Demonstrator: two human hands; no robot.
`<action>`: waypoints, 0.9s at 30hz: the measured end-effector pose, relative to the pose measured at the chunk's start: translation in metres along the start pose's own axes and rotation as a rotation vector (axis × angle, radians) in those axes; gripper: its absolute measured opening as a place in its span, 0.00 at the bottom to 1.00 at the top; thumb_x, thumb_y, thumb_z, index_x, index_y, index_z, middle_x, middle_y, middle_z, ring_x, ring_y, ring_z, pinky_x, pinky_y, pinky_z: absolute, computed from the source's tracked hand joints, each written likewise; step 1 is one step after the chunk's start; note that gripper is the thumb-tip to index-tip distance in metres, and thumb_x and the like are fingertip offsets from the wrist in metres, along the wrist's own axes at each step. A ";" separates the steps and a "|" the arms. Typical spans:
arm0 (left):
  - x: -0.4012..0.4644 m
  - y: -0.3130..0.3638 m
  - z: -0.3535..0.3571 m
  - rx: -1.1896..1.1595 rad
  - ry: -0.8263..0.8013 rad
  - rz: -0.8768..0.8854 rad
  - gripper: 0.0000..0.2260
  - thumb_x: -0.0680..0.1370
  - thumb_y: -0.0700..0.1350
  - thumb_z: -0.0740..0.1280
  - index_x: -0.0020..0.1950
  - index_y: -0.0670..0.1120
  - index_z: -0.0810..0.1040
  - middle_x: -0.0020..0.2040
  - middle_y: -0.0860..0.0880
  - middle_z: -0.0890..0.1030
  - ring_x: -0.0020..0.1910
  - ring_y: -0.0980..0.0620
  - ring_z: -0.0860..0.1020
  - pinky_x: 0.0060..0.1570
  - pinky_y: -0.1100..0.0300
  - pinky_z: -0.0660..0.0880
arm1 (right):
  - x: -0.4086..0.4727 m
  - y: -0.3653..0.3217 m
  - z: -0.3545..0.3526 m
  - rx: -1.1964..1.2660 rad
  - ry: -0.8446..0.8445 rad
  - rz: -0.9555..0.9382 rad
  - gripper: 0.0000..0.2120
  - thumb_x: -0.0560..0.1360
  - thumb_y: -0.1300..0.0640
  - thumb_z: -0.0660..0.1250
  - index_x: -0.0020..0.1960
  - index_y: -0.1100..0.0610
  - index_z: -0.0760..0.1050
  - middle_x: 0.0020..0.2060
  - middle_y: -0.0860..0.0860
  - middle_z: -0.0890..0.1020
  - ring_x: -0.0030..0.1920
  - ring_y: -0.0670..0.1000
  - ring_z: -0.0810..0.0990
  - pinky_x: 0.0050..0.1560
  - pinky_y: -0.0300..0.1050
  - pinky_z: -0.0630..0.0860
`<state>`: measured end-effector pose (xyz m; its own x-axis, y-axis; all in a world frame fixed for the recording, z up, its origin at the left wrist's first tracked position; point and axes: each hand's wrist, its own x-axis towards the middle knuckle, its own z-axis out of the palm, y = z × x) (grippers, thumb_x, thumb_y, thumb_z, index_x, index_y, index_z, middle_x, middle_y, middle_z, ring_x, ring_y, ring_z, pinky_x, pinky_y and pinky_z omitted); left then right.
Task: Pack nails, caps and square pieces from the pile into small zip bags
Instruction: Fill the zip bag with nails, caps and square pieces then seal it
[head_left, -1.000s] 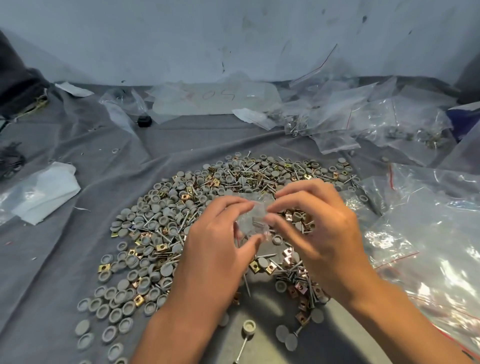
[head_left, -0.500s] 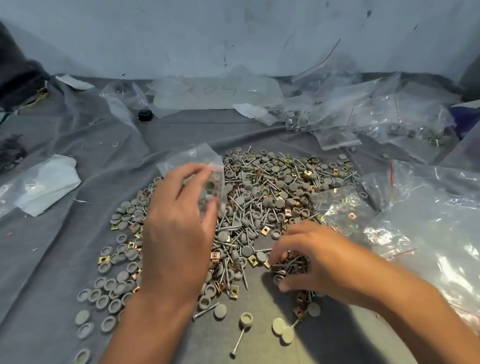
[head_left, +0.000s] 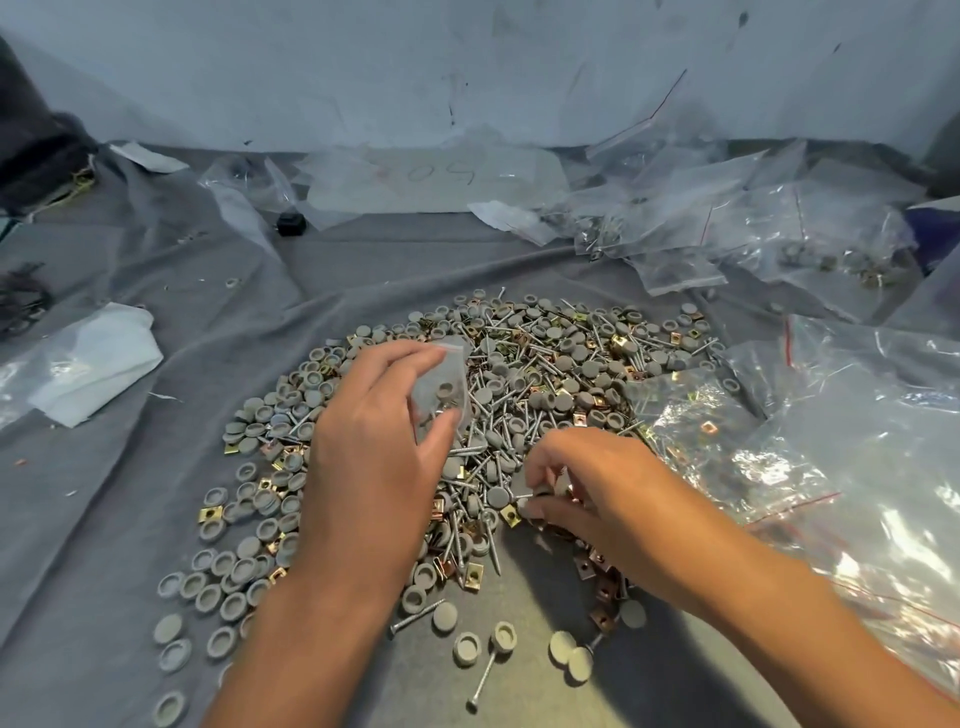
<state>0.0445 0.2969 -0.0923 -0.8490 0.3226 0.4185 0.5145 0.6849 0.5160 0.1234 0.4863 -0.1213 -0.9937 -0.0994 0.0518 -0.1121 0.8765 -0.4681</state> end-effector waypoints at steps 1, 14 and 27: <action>0.000 0.001 0.000 -0.008 -0.002 -0.006 0.24 0.72 0.42 0.77 0.67 0.45 0.78 0.60 0.54 0.77 0.45 0.60 0.72 0.60 0.80 0.63 | 0.001 -0.002 0.004 -0.043 0.001 0.000 0.09 0.78 0.43 0.67 0.56 0.39 0.72 0.50 0.36 0.76 0.52 0.40 0.74 0.51 0.39 0.75; -0.002 0.005 0.000 -0.013 -0.078 -0.024 0.24 0.73 0.48 0.72 0.69 0.50 0.76 0.62 0.59 0.75 0.48 0.60 0.74 0.58 0.81 0.64 | 0.002 0.000 0.011 -0.208 -0.055 -0.003 0.11 0.79 0.41 0.60 0.61 0.39 0.74 0.53 0.38 0.75 0.55 0.45 0.76 0.54 0.45 0.77; -0.004 0.000 0.007 -0.006 -0.084 -0.005 0.26 0.75 0.42 0.72 0.72 0.51 0.72 0.65 0.58 0.73 0.60 0.68 0.67 0.61 0.85 0.55 | 0.009 0.008 0.000 -0.189 -0.095 0.058 0.06 0.80 0.47 0.66 0.56 0.44 0.77 0.52 0.40 0.78 0.52 0.45 0.80 0.53 0.44 0.80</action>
<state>0.0471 0.2998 -0.0990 -0.8584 0.3733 0.3518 0.5109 0.6827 0.5223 0.1139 0.4927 -0.1247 -0.9950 -0.0820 -0.0578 -0.0616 0.9540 -0.2933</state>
